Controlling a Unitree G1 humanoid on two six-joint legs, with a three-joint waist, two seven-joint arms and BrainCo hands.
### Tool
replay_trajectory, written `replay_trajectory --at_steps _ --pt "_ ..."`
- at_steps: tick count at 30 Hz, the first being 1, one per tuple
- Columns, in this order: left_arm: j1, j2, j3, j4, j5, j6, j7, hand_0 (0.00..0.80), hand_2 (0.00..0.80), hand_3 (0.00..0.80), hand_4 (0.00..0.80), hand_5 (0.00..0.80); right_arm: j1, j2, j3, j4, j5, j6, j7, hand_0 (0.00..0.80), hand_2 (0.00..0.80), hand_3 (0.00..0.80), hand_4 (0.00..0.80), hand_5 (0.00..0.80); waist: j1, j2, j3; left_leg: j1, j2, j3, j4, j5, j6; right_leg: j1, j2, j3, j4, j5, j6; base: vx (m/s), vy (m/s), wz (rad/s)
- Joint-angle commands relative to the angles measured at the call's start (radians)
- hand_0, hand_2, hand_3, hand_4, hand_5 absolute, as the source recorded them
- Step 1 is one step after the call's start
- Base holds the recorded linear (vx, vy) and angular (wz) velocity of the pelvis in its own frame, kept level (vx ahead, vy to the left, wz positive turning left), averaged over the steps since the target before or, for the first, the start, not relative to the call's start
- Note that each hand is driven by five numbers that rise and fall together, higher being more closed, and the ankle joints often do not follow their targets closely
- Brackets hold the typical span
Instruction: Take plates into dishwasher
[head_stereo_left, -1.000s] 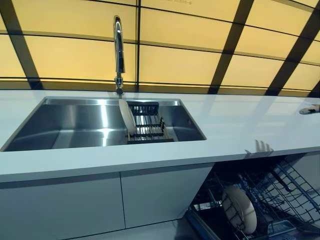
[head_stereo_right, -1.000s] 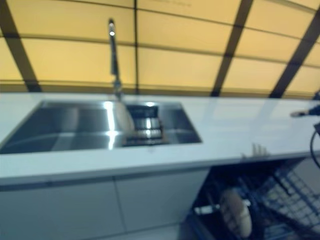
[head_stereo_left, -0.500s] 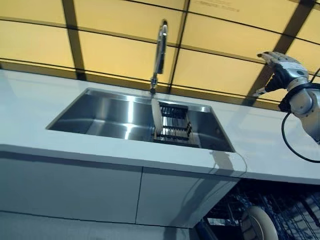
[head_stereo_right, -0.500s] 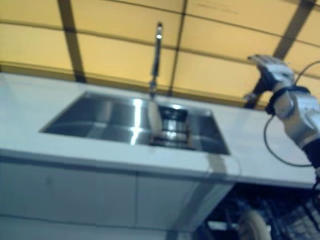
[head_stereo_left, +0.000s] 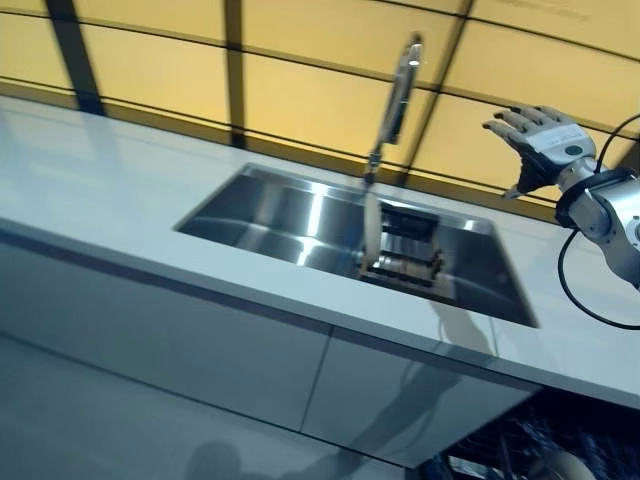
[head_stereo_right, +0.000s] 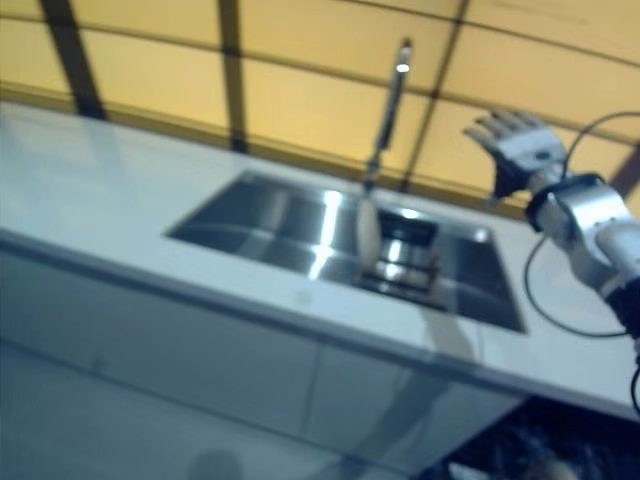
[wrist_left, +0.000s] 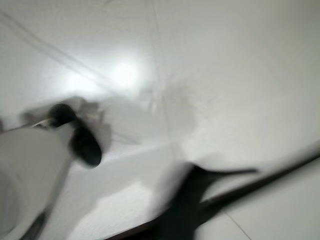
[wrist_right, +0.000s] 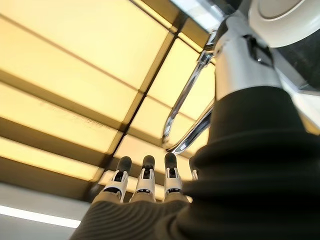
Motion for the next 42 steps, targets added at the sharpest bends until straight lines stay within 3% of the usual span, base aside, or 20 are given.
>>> replay_trajectory --at_steps 1,3,4,5,6,7,8,11,16,19,27,42 --pt "-0.019 0.044 0.020 -0.015 0.006 0.021 0.019 0.000 0.000 0.000 0.000 0.000 -0.037 -0.034 -0.013 -0.046 -0.030 -0.021 -0.078 0.000 0.000 0.000 0.000 0.000 0.029 0.025 0.035 0.066 0.019 -0.002 -0.002 -0.096 0.026 -0.137 -0.021 0.086 0.267 0.210 0.034 0.173 -0.064 0.30" --pt "-0.023 0.047 0.021 -0.004 -0.020 0.037 0.037 0.000 0.000 0.000 0.000 0.000 -0.005 -0.049 -0.036 -0.075 -0.045 -0.048 -0.072 0.000 0.000 0.000 0.000 0.000 -0.006 0.031 0.038 0.091 0.029 -0.035 -0.040 -0.074 0.008 -0.160 0.019 0.131 0.163 0.196 0.028 0.211 -0.229 0.31" --pt "-0.046 0.052 0.020 0.010 -0.024 0.044 0.034 0.000 0.000 0.000 0.000 0.000 -0.021 -0.056 -0.029 -0.076 -0.061 -0.054 -0.064 0.000 0.000 0.000 0.000 0.000 -0.035 0.027 0.039 0.098 0.029 -0.061 -0.065 -0.071 -0.004 -0.189 0.024 0.184 0.024 0.222 0.030 0.163 -0.290 0.52" --pt "-0.055 0.053 0.020 0.014 -0.023 0.043 0.031 0.000 0.000 0.000 0.000 0.000 -0.033 -0.059 -0.021 -0.069 -0.066 -0.058 -0.064 0.000 0.000 0.000 0.000 0.000 -0.043 0.025 0.039 0.099 0.026 -0.069 -0.070 -0.074 -0.005 -0.199 0.023 0.202 -0.022 0.235 0.033 0.126 -0.263 0.50" --pt "-0.065 0.056 0.013 0.029 -0.038 0.025 0.028 0.000 0.000 0.000 0.000 0.000 -0.059 -0.064 -0.021 -0.069 -0.073 -0.070 -0.049 0.000 0.000 0.000 0.000 0.000 -0.068 0.034 0.043 0.085 0.015 -0.115 -0.050 -0.082 0.004 -0.274 0.051 0.308 0.019 0.247 0.021 0.050 -0.131 0.34" --pt "-0.066 0.055 0.014 0.025 -0.034 0.027 0.024 0.000 0.000 0.000 0.000 0.000 -0.060 -0.066 -0.023 -0.072 -0.073 -0.068 -0.046 0.000 0.000 0.000 0.000 0.000 -0.067 0.034 0.037 0.076 0.015 -0.115 -0.056 -0.078 0.003 -0.266 0.056 0.301 0.004 0.234 0.020 0.116 -0.210 0.48" --pt "-0.062 0.054 0.026 0.013 -0.027 0.040 0.017 0.000 0.000 0.000 0.000 0.000 -0.060 -0.068 -0.028 -0.083 -0.052 -0.065 -0.036 0.000 0.000 0.000 0.000 0.000 -0.060 0.029 0.021 0.063 0.016 -0.110 -0.064 -0.075 -0.004 -0.216 0.063 0.262 -0.061 0.203 0.022 0.131 -0.206 0.80" --pt "-0.058 0.037 0.025 0.022 -0.027 0.044 -0.016 0.000 0.000 0.000 0.000 0.000 -0.078 -0.051 0.006 -0.080 -0.112 -0.061 0.007 0.000 0.000 0.000 0.000 0.000 -0.052 0.020 0.013 0.041 0.023 -0.096 -0.035 -0.080 -0.016 -0.180 0.063 0.236 -0.125 0.209 0.022 0.154 -0.161 0.58" --pt "-0.033 0.001 0.014 0.027 -0.031 0.035 0.002 0.000 0.000 0.000 0.000 0.000 -0.113 -0.036 0.067 -0.053 -0.143 -0.071 -0.002 0.000 0.000 0.000 0.000 0.000 -0.045 0.021 0.016 0.058 0.031 -0.087 -0.068 -0.078 -0.028 -0.157 0.066 0.223 -0.185 0.220 0.019 0.130 -0.068 0.19" --pt "-0.025 0.011 0.004 0.005 -0.010 0.042 -0.018 0.000 0.000 0.000 0.000 0.000 -0.135 -0.038 0.082 -0.067 -0.153 -0.039 0.004 0.000 0.000 0.000 0.000 0.000 -0.047 0.033 0.029 0.052 0.035 -0.081 -0.089 -0.067 -0.035 -0.169 0.067 0.223 -0.187 0.219 0.020 0.045 -0.029 -0.01" --pt "-0.012 0.006 -0.003 0.003 -0.025 0.012 -0.027 0.000 0.000 0.000 0.000 0.000 -0.142 -0.046 0.092 -0.063 -0.173 -0.051 -0.001 0.000 0.000 0.000 0.000 0.000 -0.053 0.056 0.041 0.048 0.036 -0.074 -0.124 -0.048 -0.041 -0.182 0.065 0.218 -0.188 0.213 0.020 0.008 0.013 -0.01" --pt "-0.022 0.007 -0.017 0.007 -0.013 0.006 -0.032 0.000 0.000 0.000 0.000 0.000 -0.128 -0.034 0.098 -0.049 -0.202 -0.062 -0.013 0.000 0.000 0.000 0.000 0.000 -0.051 0.054 0.054 0.051 0.046 -0.071 -0.130 -0.045 -0.049 -0.173 0.069 0.209 -0.196 0.207 0.014 0.000 0.000 0.00"
